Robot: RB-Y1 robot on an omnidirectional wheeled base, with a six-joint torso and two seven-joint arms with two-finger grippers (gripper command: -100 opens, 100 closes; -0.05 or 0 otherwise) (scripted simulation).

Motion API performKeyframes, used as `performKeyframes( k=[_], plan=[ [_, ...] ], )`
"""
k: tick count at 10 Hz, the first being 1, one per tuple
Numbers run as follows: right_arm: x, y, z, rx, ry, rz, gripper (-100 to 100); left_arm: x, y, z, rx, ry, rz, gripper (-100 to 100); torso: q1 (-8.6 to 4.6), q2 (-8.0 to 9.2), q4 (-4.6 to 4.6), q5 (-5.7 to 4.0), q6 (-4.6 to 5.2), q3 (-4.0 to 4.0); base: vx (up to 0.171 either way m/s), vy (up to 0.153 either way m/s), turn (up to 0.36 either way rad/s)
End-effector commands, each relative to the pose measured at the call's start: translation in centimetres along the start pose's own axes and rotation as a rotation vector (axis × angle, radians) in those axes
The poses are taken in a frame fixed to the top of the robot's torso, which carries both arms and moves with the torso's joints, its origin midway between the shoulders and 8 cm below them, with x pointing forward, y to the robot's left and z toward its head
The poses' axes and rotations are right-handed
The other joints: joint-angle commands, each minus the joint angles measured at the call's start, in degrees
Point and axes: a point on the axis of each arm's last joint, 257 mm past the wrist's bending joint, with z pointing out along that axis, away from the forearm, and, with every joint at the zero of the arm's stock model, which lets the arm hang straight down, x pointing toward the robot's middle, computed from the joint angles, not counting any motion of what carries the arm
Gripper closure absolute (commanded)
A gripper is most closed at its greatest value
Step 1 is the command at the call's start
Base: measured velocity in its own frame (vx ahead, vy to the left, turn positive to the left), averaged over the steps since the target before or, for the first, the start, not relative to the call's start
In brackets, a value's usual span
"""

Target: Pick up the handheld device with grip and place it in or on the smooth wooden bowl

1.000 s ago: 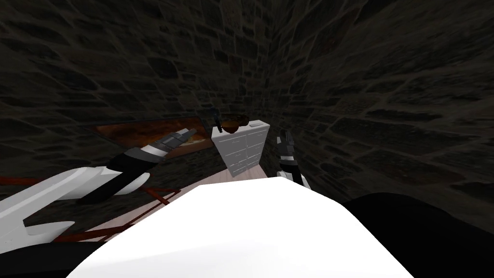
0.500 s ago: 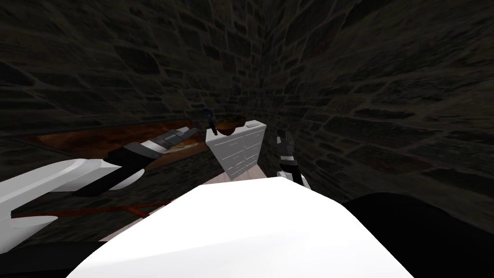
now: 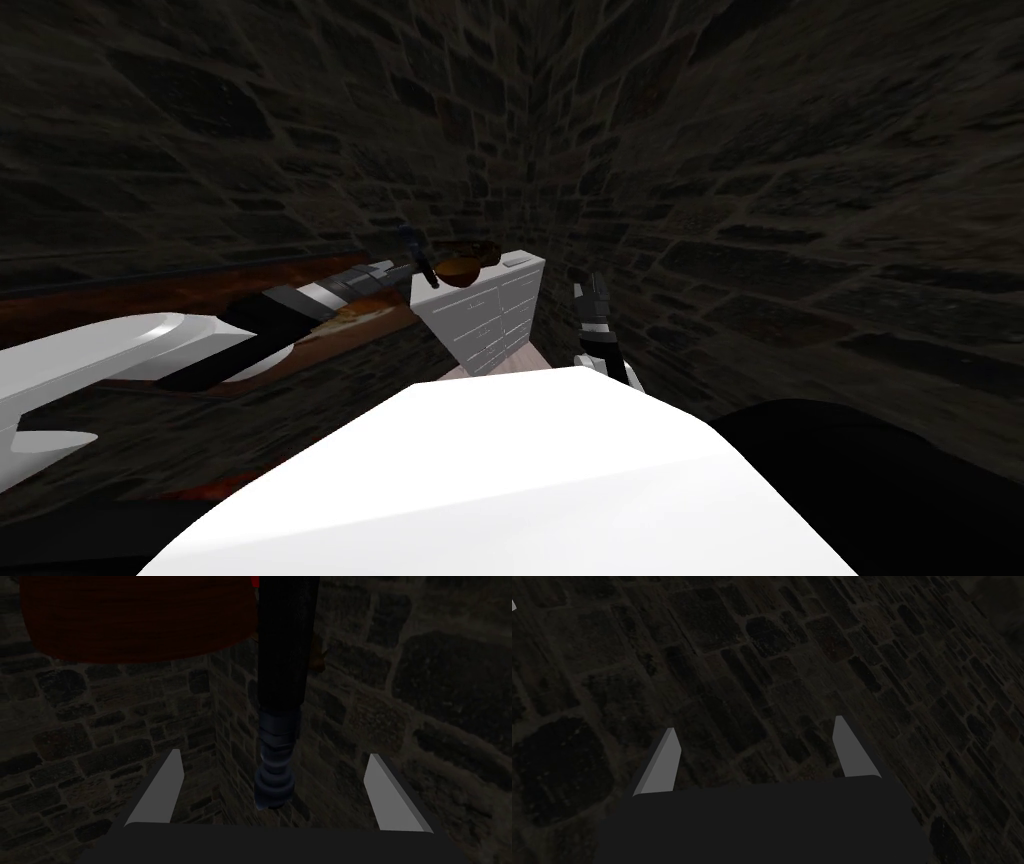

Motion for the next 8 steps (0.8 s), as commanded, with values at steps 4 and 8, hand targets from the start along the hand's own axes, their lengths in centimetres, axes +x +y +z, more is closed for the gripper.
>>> performKeyframes(
  k=[4, 8],
  plan=[
    [0.0, 0.0, 0.0, 0.0, 0.0, 0.0, 0, 0.27, 0.23, 0.45, -0.001, 0.028, 0.02, 0, -0.07, 0.08, 0.02, -0.01, -0.04, 0.04, 0.048, 0.005, -0.101],
    [0.0, 0.0, 0.0, 0.0, 0.0, 0.0, 0, 0.56, 0.67, -0.04, 0.033, 0.046, 0.017, -100, -0.42, 0.05, 0.02, -0.09, -0.06, 0.04, 0.053, -0.06, 0.092]
  ],
)
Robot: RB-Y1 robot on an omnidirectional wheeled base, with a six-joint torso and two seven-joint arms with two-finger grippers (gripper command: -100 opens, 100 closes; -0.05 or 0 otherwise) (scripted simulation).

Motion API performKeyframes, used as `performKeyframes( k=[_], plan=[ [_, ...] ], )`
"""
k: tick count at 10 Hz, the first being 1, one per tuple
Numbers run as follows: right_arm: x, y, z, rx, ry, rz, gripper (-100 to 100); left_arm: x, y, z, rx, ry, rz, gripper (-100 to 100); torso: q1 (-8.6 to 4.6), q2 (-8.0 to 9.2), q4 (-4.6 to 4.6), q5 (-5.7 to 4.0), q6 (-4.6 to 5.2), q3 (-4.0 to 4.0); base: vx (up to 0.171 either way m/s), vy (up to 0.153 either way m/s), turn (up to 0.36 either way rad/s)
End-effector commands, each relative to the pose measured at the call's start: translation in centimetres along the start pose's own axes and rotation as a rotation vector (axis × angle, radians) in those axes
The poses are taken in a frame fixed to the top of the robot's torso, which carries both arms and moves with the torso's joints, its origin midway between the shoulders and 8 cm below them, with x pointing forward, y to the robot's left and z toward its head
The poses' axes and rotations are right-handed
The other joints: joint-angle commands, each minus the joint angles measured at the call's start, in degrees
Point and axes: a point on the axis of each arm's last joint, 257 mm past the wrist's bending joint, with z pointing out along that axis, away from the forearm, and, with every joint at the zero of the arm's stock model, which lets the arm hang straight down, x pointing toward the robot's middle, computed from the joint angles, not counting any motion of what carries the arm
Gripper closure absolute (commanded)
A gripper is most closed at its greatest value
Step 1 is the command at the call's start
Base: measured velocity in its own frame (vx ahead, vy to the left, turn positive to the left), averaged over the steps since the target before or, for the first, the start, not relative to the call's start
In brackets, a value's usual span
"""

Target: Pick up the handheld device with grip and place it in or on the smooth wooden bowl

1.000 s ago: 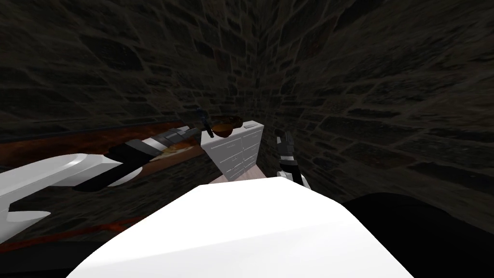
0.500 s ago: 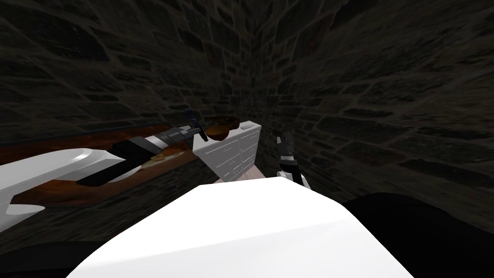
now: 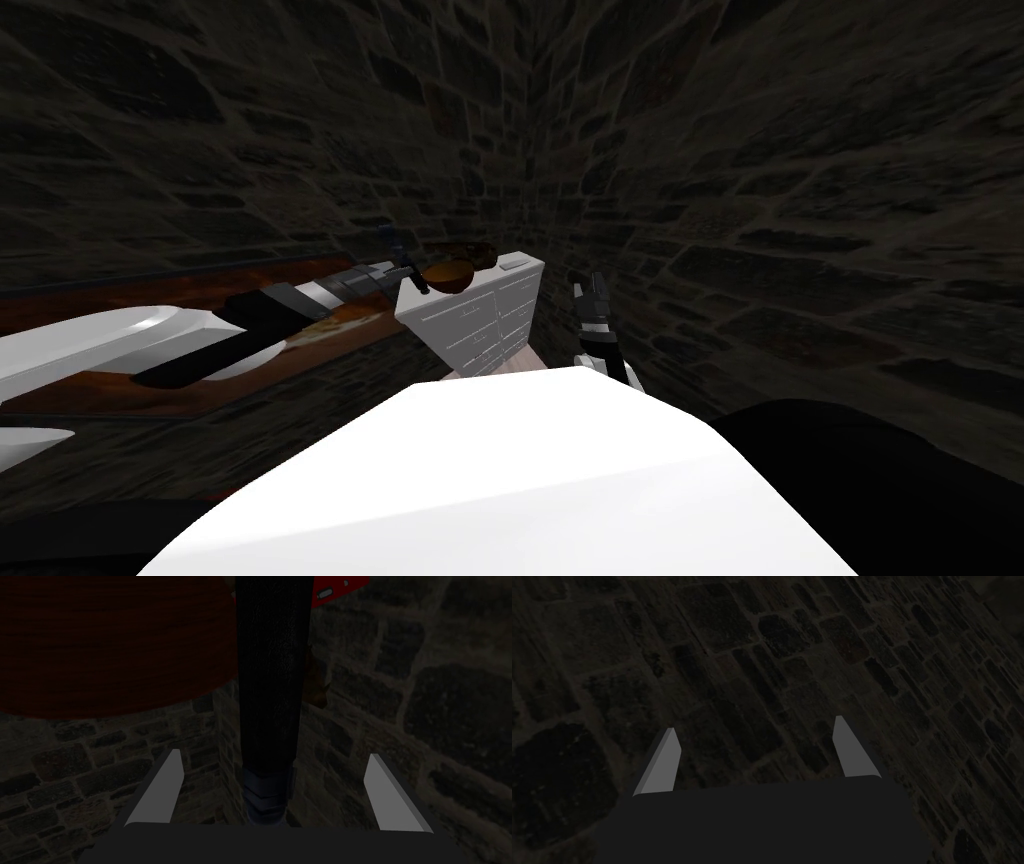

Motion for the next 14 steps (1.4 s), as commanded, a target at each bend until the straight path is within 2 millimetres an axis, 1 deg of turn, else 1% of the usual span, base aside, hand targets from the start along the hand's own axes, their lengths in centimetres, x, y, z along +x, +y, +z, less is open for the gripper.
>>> performKeyframes(
  k=[1, 4, 9, 10, 11, 14],
  plan=[
    [0.0, 0.0, 0.0, 0.0, 0.0, 0.0, 0, 0.0, 0.1, -0.2, 0.014, 0.002, -0.002, -100, 0.0, 0.0, 0.0, 0.0, 0.0, 0.0, 0.044, -0.04, 0.059],
    [0.0, 0.0, 0.0, 0.0, 0.0, 0.0, 0, -0.2, 0.4, -0.6, 0.038, 0.001, -0.003, -100, 0.02, -0.08, -0.01, 0.01, -0.02, -0.04, 0.063, -0.059, 0.091],
    [0.0, 0.0, 0.0, 0.0, 0.0, 0.0, 0, -1.1, 0.9, -1.4, 0.082, -0.025, 0.0, -100, 0.06, -0.01, 0.0, 0.01, 0.01, -0.01, 0.05, -0.059, 0.081],
    [0.0, 0.0, 0.0, 0.0, 0.0, 0.0, 0, -0.9, 0.9, -1.2, 0.075, -0.019, -0.002, -100, 0.13, 0.02, 0.01, 0.04, -0.01, 0.02, 0.011, -0.017, 0.033],
    [0.0, 0.0, 0.0, 0.0, 0.0, 0.0, 0, -0.9, 0.9, -1.3, 0.078, -0.02, 0.001, 100, 0.2, 0.1, 0.02, 0.05, 0.01, 0.06, 0.0, 0.0, 0.0],
    [0.0, 0.0, 0.0, 0.0, 0.0, 0.0, 0, -0.9, 0.9, -1.3, 0.078, -0.02, 0.0, 100, 0.3, 0.15, 0.03, 0.08, 0.01, 0.09, 0.0, 0.0, 0.0]
  ],
)
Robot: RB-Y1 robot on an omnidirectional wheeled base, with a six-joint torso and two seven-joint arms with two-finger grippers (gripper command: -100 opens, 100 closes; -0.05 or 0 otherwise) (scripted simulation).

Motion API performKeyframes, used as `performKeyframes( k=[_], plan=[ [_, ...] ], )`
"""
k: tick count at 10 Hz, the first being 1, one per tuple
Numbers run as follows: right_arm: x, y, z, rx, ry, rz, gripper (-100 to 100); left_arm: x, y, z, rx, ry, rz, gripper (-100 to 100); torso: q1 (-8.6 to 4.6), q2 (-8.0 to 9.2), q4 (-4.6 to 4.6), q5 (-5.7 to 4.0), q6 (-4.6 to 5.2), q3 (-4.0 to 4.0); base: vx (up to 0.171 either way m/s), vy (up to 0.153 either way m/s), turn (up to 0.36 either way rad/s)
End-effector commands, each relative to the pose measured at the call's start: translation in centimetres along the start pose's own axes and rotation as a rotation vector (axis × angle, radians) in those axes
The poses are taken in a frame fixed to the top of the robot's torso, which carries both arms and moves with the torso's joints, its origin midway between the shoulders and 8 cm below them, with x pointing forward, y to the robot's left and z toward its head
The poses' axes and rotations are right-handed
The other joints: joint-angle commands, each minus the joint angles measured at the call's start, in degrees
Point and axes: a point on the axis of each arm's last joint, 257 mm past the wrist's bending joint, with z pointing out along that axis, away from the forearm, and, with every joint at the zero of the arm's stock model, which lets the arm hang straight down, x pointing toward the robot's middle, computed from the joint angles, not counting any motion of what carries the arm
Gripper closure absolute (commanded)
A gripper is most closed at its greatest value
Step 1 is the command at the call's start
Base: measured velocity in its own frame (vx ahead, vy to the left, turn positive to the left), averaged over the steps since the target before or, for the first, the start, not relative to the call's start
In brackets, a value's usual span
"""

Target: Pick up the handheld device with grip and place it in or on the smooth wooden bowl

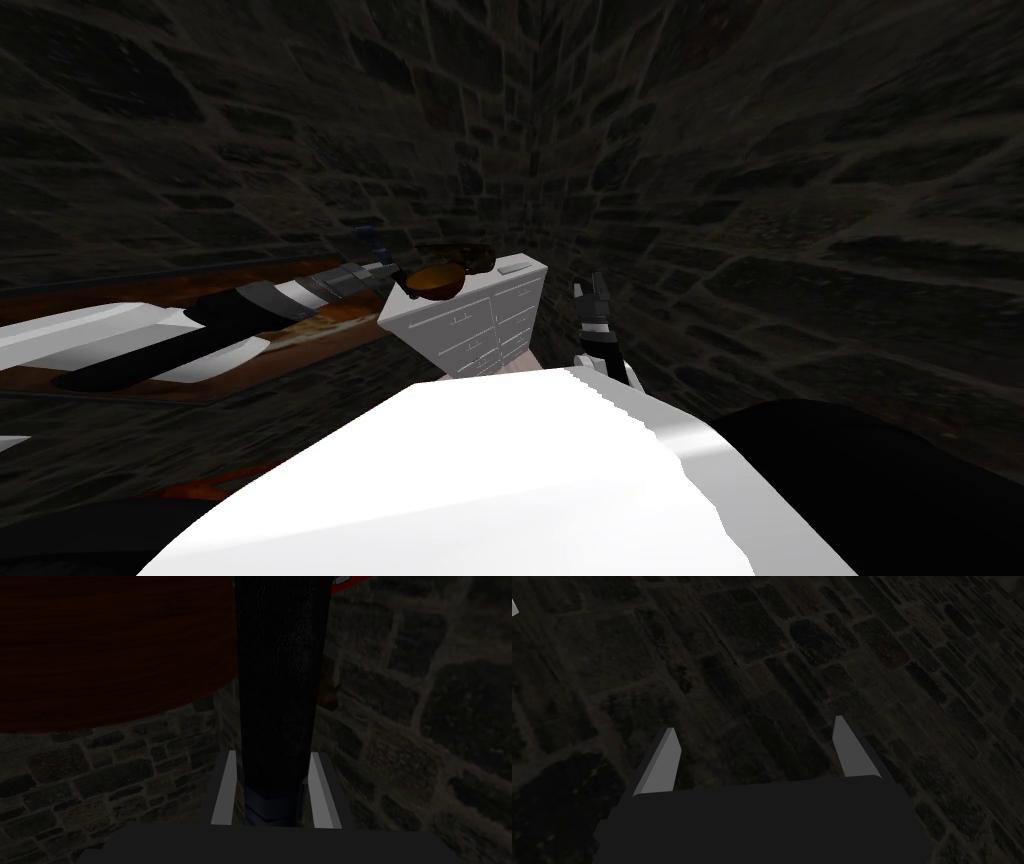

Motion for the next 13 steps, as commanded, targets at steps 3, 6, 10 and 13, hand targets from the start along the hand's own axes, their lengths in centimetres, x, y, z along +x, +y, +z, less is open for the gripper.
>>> performKeyframes(
  k=[3, 6, 10, 13],
  plan=[
    [0.0, 0.0, 0.0, 0.0, 0.0, 0.0, 0, 0.3, -0.2, 0.3, -0.017, 0.009, -0.008, 100, 0.0, 0.01, 0.01, 0.0, 0.0, 0.01, -0.015, 0.017, -0.047],
    [0.0, 0.0, 0.0, 0.0, 0.0, 0.0, 0, 0.7, -0.4, 0.7, -0.04, 0.018, -0.01, 100, 0.14, 0.16, -0.15, 0.18, 0.07, 0.0, -0.058, 0.073, -0.103],
    [0.0, 0.0, 0.0, 0.0, 0.0, 0.0, 0, 0.8, -0.7, 1.3, -0.075, 0.016, -0.013, 100, 0.24, 0.3, -0.38, 0.45, -0.02, -0.05, -0.048, 0.054, -0.078],
    [0.0, 0.0, 0.0, 0.0, 0.0, 0.0, 0, 0.7, -1.0, 1.7, -0.098, 0.008, -0.007, 100, 0.34, 0.46, -0.51, 0.64, -0.15, -0.03, -0.059, 0.057, -0.081]
  ],
)
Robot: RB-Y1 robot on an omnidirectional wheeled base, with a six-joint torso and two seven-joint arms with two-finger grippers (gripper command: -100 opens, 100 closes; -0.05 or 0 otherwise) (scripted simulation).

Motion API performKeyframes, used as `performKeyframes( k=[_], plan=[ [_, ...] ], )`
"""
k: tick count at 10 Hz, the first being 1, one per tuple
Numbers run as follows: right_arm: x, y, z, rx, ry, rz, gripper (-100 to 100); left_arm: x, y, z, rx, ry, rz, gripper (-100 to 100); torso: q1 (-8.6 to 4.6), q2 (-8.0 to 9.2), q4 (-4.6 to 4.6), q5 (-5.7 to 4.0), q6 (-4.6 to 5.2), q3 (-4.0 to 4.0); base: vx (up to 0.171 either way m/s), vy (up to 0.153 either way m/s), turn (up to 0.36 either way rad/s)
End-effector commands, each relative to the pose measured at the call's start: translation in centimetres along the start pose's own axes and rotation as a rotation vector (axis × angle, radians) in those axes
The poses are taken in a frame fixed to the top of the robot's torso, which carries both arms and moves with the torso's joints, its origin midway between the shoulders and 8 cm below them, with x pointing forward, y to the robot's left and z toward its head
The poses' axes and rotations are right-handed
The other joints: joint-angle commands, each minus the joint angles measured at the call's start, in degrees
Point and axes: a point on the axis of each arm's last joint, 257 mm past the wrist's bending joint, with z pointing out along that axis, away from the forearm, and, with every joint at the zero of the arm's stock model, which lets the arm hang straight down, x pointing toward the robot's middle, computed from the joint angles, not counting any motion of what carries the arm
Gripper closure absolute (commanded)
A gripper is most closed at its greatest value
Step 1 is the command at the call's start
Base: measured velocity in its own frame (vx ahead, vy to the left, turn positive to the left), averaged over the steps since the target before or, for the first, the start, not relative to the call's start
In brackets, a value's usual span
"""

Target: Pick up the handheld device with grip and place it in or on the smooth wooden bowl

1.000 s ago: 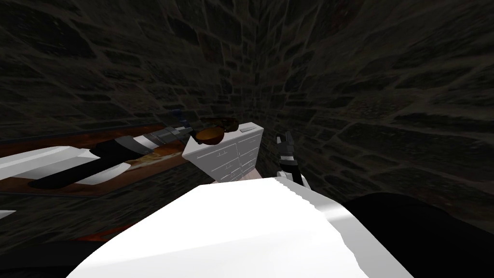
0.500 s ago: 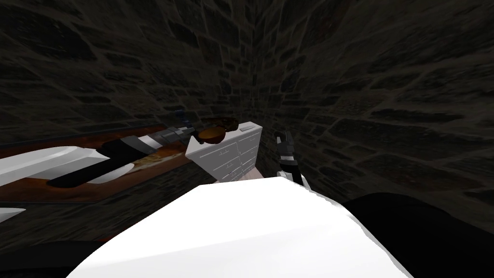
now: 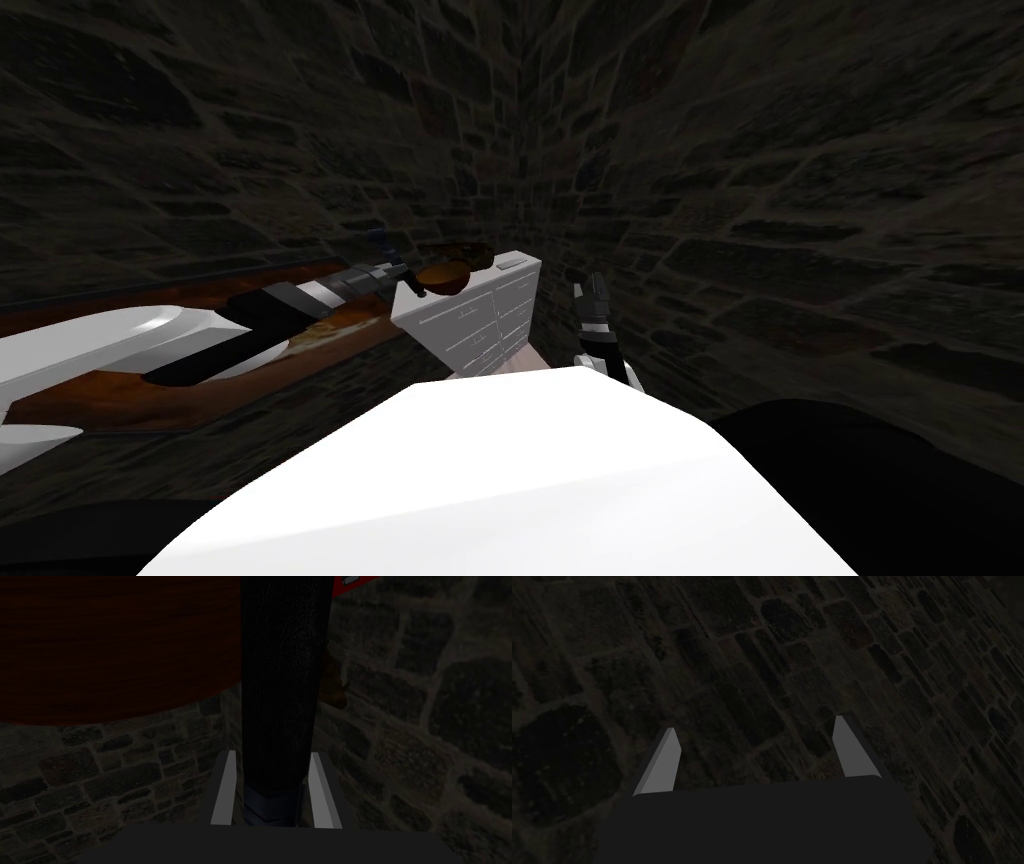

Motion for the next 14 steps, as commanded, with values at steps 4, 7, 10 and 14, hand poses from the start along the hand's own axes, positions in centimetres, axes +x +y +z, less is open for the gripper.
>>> performKeyframes(
  k=[4, 7, 10, 14],
  plan=[
    [0.0, 0.0, 0.0, 0.0, 0.0, 0.0, 0, 0.0, -0.3, 0.2, -0.017, -0.008, -0.004, 0, -0.07, -0.12, -0.02, 0.01, -0.05, -0.06, -0.035, 0.033, -0.04],
    [0.0, 0.0, 0.0, 0.0, 0.0, 0.0, 0, -0.6, 0.1, 0.7, -0.015, 0.0, 0.033, 100, -0.16, 0.58, 0.0, 0.1, -0.22, 0.28, -0.168, -0.02, 0.11],
    [0.0, 0.0, 0.0, 0.0, 0.0, 0.0, 0, -2.4, 1.2, 1.7, -0.023, 0.006, 0.096, 100, -0.34, 0.99, 0.05, 0.15, -0.39, 0.52, -0.143, -0.106, 0.149],
    [0.0, 0.0, 0.0, 0.0, 0.0, 0.0, 0, -4.7, 1.9, 2.7, -0.029, 0.002, 0.133, 100, -0.49, 0.47, -0.05, 0.02, -0.28, 0.22, -0.026, -0.097, 0.083]
  ],
)
